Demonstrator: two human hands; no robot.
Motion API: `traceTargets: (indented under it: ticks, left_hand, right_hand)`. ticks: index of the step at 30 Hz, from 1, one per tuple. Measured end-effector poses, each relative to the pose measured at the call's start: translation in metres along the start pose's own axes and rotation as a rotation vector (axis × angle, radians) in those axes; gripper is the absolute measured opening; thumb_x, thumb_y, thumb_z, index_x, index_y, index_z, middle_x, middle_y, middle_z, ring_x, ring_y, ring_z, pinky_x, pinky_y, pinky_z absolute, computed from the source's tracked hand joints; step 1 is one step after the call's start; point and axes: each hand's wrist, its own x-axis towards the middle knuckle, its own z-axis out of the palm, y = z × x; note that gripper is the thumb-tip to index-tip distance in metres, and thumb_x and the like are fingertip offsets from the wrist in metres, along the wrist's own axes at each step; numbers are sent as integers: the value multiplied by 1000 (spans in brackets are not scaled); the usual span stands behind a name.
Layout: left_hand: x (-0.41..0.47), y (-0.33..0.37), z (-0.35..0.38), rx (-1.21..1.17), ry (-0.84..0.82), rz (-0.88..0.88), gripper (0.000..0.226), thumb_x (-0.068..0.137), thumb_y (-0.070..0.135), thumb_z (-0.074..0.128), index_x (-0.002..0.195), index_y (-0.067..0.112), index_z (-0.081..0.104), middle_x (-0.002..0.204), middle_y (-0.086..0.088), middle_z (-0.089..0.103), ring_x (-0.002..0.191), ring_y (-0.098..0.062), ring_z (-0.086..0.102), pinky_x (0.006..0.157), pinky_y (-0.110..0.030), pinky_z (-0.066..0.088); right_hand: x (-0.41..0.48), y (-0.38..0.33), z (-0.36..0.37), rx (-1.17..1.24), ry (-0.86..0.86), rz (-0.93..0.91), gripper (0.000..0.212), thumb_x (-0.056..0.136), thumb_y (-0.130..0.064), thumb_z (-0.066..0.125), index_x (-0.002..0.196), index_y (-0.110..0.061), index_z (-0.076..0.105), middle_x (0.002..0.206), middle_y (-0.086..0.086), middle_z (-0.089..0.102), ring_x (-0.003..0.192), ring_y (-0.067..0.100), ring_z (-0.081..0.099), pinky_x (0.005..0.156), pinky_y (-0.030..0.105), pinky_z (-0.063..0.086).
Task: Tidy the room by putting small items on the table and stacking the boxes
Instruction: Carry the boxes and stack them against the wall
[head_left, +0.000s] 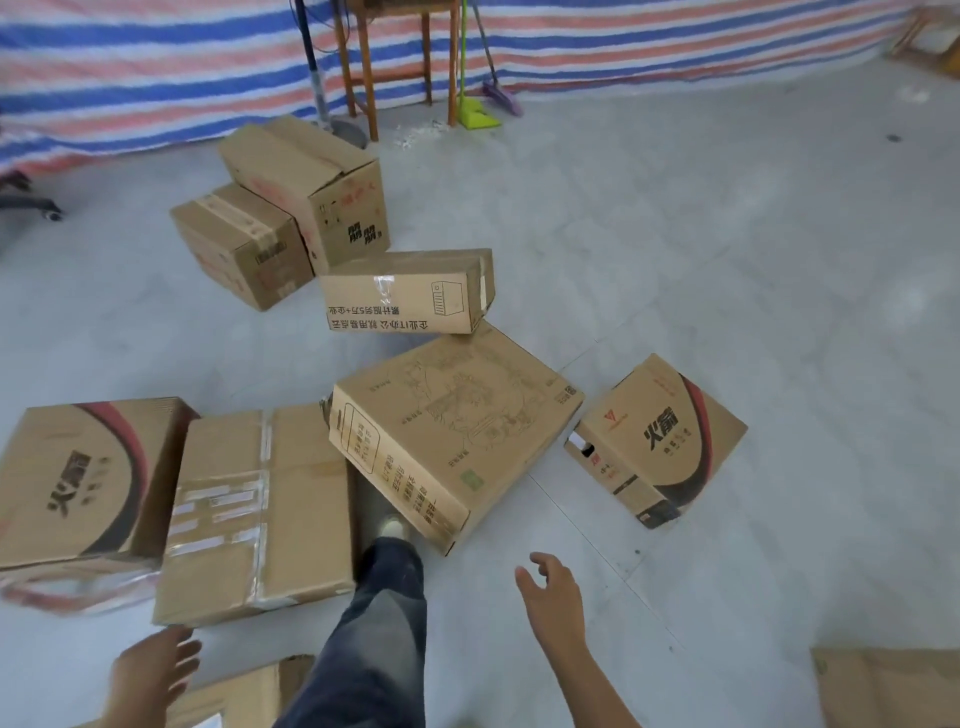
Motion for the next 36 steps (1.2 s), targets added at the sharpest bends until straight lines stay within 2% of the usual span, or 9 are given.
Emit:
traceTargets:
  ticks: [5, 11, 15, 21, 25, 28, 31, 33, 36]
  left_hand:
    - [62, 96, 62, -93, -27, 53, 31, 98, 11, 43, 120, -8, 54, 101, -16, 54, 85, -28, 50, 82, -36, 31]
    - [131, 201, 107, -89, -110, 85, 18, 96, 11, 46, 103, -1, 58, 92, -15, 59, 89, -27, 52, 81, -36, 34]
    - [180, 249, 121, -141, -118, 12, 12, 94, 8, 47, 95, 1, 57, 77, -10, 57, 84, -26, 50, 76, -35, 33]
    - [265, 282, 155, -83, -125, -105, 14, 92, 8, 50, 82, 3, 57, 69, -8, 55, 62, -19, 48, 58, -29, 32]
    - [326, 281, 194, -26, -146, -166, 18, 92, 6, 49, 75, 6, 56, 67, -7, 54, 60, -17, 47, 58, -27, 31]
    - [365, 267, 227, -8, -124, -234, 19, 91, 6, 49, 72, 6, 53, 78, -13, 52, 64, -22, 42, 68, -29, 34]
    - [386, 249, 256, -20, -81, -291, 14, 94, 14, 49, 92, 2, 56, 98, -14, 49, 88, -26, 45, 82, -32, 35]
    - [395, 239, 269, -40, -76, -301, 29, 95, 20, 50, 115, 0, 55, 111, -14, 51, 105, -29, 48, 91, -37, 37]
    - [415, 235, 282, -160, -101, -268, 33, 94, 25, 52, 118, 2, 54, 110, -12, 52, 97, -25, 50, 90, -37, 36]
  right_hand:
    - [66, -60, 10, -68, -10, 9, 36, 94, -27, 50, 129, -17, 49, 132, 4, 48, 124, 17, 42, 92, 27, 37]
    - [148, -164, 48, -194, -104, 30, 38, 93, -25, 50, 129, -15, 49, 129, 3, 49, 116, 16, 44, 83, 22, 35]
    - [201, -229, 88, -272, -176, 49, 42, 92, -27, 51, 130, -11, 47, 128, 3, 50, 116, 15, 46, 93, 26, 38]
    - [287, -275, 155, -458, -328, -33, 40, 96, -31, 47, 134, -17, 44, 135, -3, 47, 129, 13, 40, 107, 27, 30]
    - [346, -271, 209, -546, -412, -79, 43, 96, -34, 46, 136, -18, 42, 138, -3, 47, 129, 13, 41, 106, 26, 33]
    - [386, -254, 243, -652, -462, -123, 44, 95, -37, 45, 137, -22, 40, 141, -2, 41, 132, 15, 35, 108, 29, 30]
    - [418, -238, 264, -723, -502, -131, 50, 95, -36, 45, 142, -26, 30, 148, 3, 27, 136, 21, 25, 107, 33, 31]
    - [430, -227, 271, -736, -528, -128, 57, 95, -37, 46, 146, -29, 22, 152, 5, 16, 139, 25, 18, 109, 36, 30]
    - [438, -202, 274, -734, -553, -128, 62, 95, -41, 46, 148, -30, 14, 155, 5, 7, 143, 25, 11, 113, 35, 23]
